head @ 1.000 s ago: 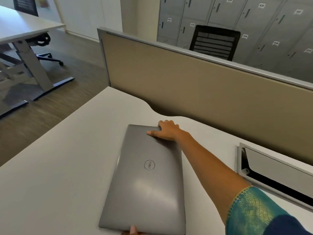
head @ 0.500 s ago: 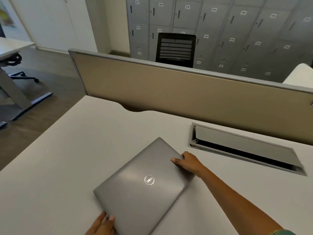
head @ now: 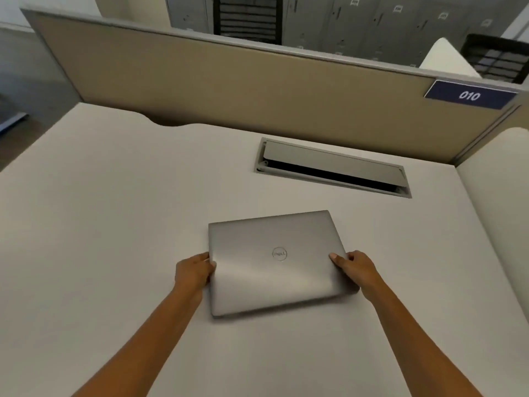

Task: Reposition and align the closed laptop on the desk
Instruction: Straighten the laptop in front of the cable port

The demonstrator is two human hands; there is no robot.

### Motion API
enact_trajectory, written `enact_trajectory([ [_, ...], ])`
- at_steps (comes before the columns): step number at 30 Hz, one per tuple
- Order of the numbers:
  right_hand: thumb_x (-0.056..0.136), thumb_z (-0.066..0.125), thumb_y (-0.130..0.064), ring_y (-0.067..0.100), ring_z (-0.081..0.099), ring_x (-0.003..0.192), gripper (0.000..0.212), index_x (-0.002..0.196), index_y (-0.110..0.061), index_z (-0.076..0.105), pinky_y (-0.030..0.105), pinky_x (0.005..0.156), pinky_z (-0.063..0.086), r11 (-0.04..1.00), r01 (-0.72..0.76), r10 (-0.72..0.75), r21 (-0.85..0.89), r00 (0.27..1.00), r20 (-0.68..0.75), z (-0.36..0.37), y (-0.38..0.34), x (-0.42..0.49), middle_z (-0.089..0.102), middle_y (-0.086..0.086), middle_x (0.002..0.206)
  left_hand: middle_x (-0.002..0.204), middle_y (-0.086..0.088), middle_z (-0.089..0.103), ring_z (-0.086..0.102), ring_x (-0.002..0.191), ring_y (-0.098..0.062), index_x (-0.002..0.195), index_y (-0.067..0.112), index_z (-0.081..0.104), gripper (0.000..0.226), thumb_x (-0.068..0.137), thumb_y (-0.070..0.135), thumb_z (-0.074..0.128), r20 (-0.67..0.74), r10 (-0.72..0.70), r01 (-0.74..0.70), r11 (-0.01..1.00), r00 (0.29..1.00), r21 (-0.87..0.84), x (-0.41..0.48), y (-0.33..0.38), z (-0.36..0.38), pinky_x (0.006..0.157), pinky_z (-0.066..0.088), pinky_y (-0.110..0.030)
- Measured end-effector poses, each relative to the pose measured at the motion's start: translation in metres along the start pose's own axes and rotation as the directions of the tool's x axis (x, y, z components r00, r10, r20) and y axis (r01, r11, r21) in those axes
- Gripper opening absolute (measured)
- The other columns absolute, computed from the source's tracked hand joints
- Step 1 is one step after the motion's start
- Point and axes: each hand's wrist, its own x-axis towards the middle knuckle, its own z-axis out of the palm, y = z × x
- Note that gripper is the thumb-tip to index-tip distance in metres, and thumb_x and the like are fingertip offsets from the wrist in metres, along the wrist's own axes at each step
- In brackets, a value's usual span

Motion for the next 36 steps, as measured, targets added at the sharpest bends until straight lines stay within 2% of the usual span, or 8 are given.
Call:
enact_trajectory([
  [4, 0.083, 0.066, -0.042, 0.028, 0.06, 0.088, 0.043, 0.095, -0.001, 0.063, 0.033, 0.069, 0.045, 0.999, -0.038, 0.039, 0.039, 0.999, -0.035, -0.031, 0.041, -0.02, 0.065, 0.012, 0.098, 0.12, -0.021, 0.065, 0.063, 0.1, -0.031, 0.12, -0.001, 0.062, 0.038, 0.082, -0.005, 0.062, 0.052, 0.031, -0.036, 0.996, 0.998, 0.08, -0.002, -0.004, 0.038, 0.096, 0.051, -0.04],
  [10, 0.083, 0.068, -0.037, 0.027, 0.056, 0.078, 0.047, 0.09, 0.009, 0.063, 0.036, 0.069, 0.041, 0.995, -0.069, 0.075, 0.076, 0.994, -0.083, -0.055, 0.082, -0.041, 0.063, 0.015, 0.087, 0.121, -0.015, 0.066, 0.063, 0.107, -0.03, 0.12, 0.005, 0.064, 0.039, 0.081, 0.0, 0.065, 0.063, 0.061, -0.07, 0.984, 0.996, 0.163, -0.009, -0.014, 0.074, 0.097, 0.051, -0.036],
  [14, 0.083, 0.068, -0.038, 0.025, 0.053, 0.071, 0.037, 0.071, -0.005, 0.056, 0.034, 0.064, 0.04, 0.994, -0.064, 0.073, 0.086, 0.991, -0.11, -0.059, 0.091, -0.047, 0.059, 0.011, 0.078, 0.12, -0.013, 0.067, 0.064, 0.1, -0.024, 0.118, 0.007, 0.066, 0.039, 0.08, 0.003, 0.068, 0.029, 0.121, -0.124, 0.969, 0.992, 0.214, -0.015, -0.015, 0.085, 0.093, 0.052, -0.03],
  [17, 0.082, 0.068, -0.038, 0.024, 0.053, 0.068, 0.037, 0.073, -0.004, 0.059, 0.033, 0.058, 0.04, 0.997, -0.045, 0.052, 0.059, 0.99, -0.13, -0.058, 0.092, -0.047, 0.06, 0.011, 0.076, 0.119, -0.01, 0.068, 0.062, 0.094, -0.021, 0.116, 0.011, 0.068, 0.036, 0.08, 0.007, 0.069, -0.02, 0.172, -0.161, 0.95, 0.985, 0.269, -0.017, -0.015, 0.087, 0.091, 0.051, -0.028],
  [22, 0.08, 0.07, -0.04, 0.026, 0.053, 0.068, 0.039, 0.063, -0.008, 0.055, 0.033, 0.062, 0.039, 0.999, -0.028, 0.031, 0.021, 0.988, -0.149, -0.059, 0.092, -0.046, 0.058, 0.007, 0.066, 0.122, -0.007, 0.068, 0.063, 0.11, -0.027, 0.116, 0.015, 0.068, 0.035, 0.081, 0.015, 0.068, -0.03, 0.312, -0.265, 0.85, 0.95, 0.454, -0.021, -0.013, 0.09, 0.094, 0.048, -0.032],
  [28, 0.072, 0.077, -0.04, 0.025, 0.045, 0.06, 0.052, 0.046, -0.012, 0.043, 0.032, 0.058, 0.031, 0.998, -0.052, 0.056, 0.027, 0.986, -0.159, -0.065, 0.09, -0.043, 0.048, 0.007, 0.055, 0.121, -0.01, 0.069, 0.063, 0.11, -0.03, 0.114, 0.013, 0.069, 0.032, 0.082, 0.017, 0.068, 0.006, 0.42, -0.35, 0.748, 0.907, 0.565, -0.024, -0.014, 0.091, 0.097, 0.049, -0.036],
  [31, 0.067, 0.082, -0.041, 0.025, 0.05, 0.06, 0.051, 0.04, -0.015, 0.047, 0.033, 0.061, 0.036, 0.995, -0.092, 0.099, 0.047, 0.983, -0.157, -0.069, 0.087, -0.043, 0.052, 0.005, 0.052, 0.118, -0.013, 0.07, 0.064, 0.108, -0.032, 0.115, 0.011, 0.068, 0.032, 0.083, 0.016, 0.066, 0.047, 0.471, -0.4, 0.689, 0.881, 0.605, -0.026, -0.015, 0.091, 0.095, 0.048, -0.035],
  [36, 0.072, 0.078, -0.039, 0.03, 0.062, 0.074, 0.043, 0.073, 0.003, 0.07, 0.042, 0.076, 0.052, 0.994, -0.093, 0.103, 0.062, 0.977, -0.189, -0.066, 0.081, -0.059, 0.07, 0.021, 0.077, 0.122, -0.011, 0.068, 0.063, 0.111, -0.03, 0.124, 0.011, 0.062, 0.041, 0.085, 0.021, 0.065, 0.152, 0.469, -0.439, 0.597, 0.87, 0.671, -0.02, -0.01, 0.085, 0.097, 0.047, -0.035],
])
